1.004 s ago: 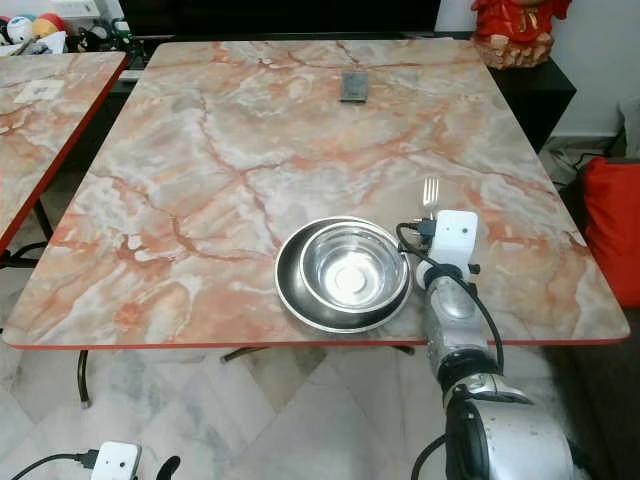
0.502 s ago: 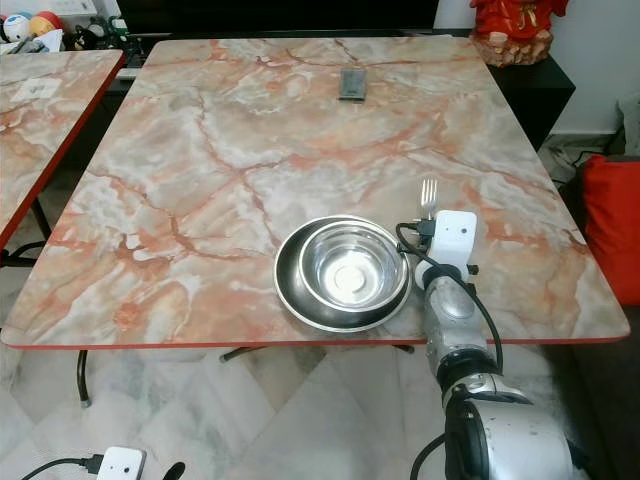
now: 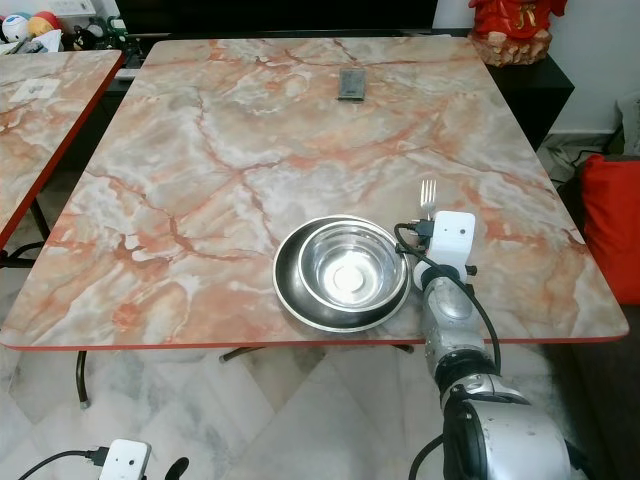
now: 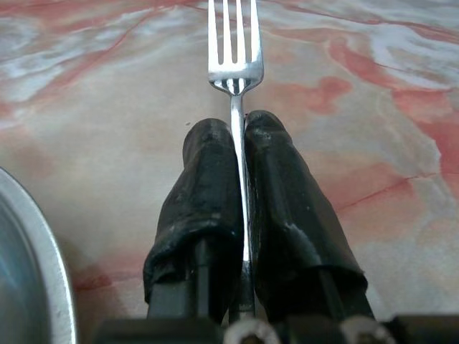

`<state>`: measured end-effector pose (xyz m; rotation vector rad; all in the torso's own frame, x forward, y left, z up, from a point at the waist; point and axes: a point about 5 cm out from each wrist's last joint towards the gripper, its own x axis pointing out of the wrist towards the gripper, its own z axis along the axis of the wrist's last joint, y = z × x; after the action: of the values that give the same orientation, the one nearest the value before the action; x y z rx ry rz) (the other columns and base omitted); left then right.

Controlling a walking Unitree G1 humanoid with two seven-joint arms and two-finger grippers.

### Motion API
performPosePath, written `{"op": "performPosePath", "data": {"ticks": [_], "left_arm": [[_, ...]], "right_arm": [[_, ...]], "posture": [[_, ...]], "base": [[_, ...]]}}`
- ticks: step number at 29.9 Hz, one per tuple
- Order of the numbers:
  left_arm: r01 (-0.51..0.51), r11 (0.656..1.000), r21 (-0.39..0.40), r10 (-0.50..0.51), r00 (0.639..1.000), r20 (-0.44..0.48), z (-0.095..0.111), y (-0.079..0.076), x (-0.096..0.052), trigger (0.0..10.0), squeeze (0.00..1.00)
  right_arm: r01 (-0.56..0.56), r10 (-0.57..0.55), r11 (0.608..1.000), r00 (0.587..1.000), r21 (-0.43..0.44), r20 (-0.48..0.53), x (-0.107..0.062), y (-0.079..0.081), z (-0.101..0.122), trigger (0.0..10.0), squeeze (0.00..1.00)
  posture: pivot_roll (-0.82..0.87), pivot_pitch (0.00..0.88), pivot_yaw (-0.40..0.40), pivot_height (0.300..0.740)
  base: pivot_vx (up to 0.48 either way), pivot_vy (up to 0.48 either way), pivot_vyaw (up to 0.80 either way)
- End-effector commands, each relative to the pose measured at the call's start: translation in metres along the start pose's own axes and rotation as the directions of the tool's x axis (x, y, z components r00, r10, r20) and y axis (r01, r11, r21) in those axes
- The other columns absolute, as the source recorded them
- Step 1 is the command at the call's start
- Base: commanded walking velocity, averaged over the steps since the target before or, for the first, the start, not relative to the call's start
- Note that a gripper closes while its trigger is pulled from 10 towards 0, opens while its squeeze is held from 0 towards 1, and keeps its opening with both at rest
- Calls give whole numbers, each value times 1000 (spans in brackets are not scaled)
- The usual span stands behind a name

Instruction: Setting the table

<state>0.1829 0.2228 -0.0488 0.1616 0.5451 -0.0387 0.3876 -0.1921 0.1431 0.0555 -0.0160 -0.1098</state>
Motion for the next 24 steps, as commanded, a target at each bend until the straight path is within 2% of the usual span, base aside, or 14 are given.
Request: {"op": "performPosePath", "data": {"ticks": [1, 14, 16, 24], "left_arm": [[-1, 1000, -1, 0, 998, -67, -15, 1, -6, 10000, 0], [8, 1000, 2, -8, 996, -90, -18, 0, -5, 10000, 0], [8, 1000, 3, -7, 996, -94, -19, 0, -4, 10000, 0], [6, 1000, 2, -6, 994, -107, -21, 1, -5, 10000, 0]], "right_arm": [[6, -6, 1000, 1000, 12, 7, -2, 0, -3, 10000, 71], [0, 0, 1000, 1000, 19, 14, -4, 3, -5, 10000, 71], [0, -1, 1000, 1000, 19, 12, -4, 2, -5, 10000, 157], [4, -4, 1000, 1000, 19, 13, -3, 2, -4, 10000, 157]], "posture": [[120, 213, 27, 740], [119, 212, 29, 740], [121, 212, 28, 740], [117, 209, 28, 740]], "base": [[0, 0, 0], [0, 0, 0], [0, 0, 0], [0, 0, 0]]}}
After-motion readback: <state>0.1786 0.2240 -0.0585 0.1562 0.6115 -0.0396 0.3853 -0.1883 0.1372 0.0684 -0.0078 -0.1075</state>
